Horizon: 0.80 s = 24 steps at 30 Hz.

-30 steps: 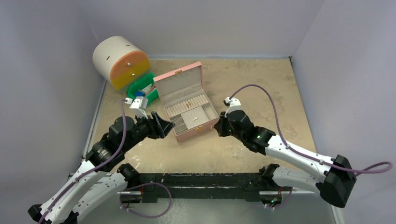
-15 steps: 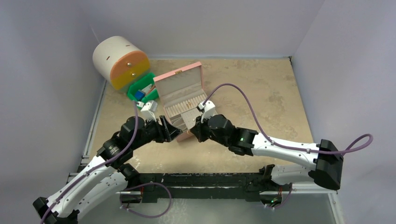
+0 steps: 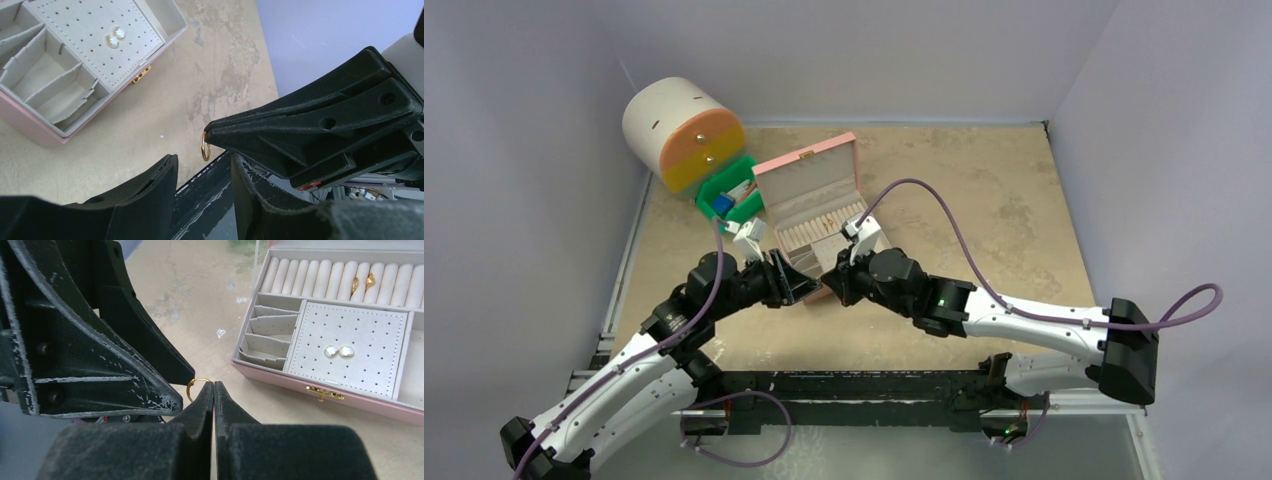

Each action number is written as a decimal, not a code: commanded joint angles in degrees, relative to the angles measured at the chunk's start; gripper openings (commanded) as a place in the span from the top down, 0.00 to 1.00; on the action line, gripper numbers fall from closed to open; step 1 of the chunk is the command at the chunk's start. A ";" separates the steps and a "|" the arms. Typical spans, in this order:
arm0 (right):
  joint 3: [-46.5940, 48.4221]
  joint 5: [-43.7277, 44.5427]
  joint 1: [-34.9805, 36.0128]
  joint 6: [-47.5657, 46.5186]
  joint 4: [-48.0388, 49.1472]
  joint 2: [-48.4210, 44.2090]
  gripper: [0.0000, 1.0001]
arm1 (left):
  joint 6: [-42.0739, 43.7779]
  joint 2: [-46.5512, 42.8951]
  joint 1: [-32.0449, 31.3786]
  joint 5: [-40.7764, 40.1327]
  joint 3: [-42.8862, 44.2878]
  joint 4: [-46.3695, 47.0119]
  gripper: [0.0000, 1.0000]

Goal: Organize the mixed jewelry

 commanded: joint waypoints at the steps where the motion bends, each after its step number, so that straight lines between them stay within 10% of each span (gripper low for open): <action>1: 0.09 0.89 0.44 -0.66 3.59 -2.56 1.00 | -2.91 0.42 0.34 3.02 -1.01 7.28 0.59; 24: -1.46 0.34 0.52 -1.19 3.41 -4.84 1.00 | -5.03 2.39 0.34 4.51 -1.40 11.95 0.86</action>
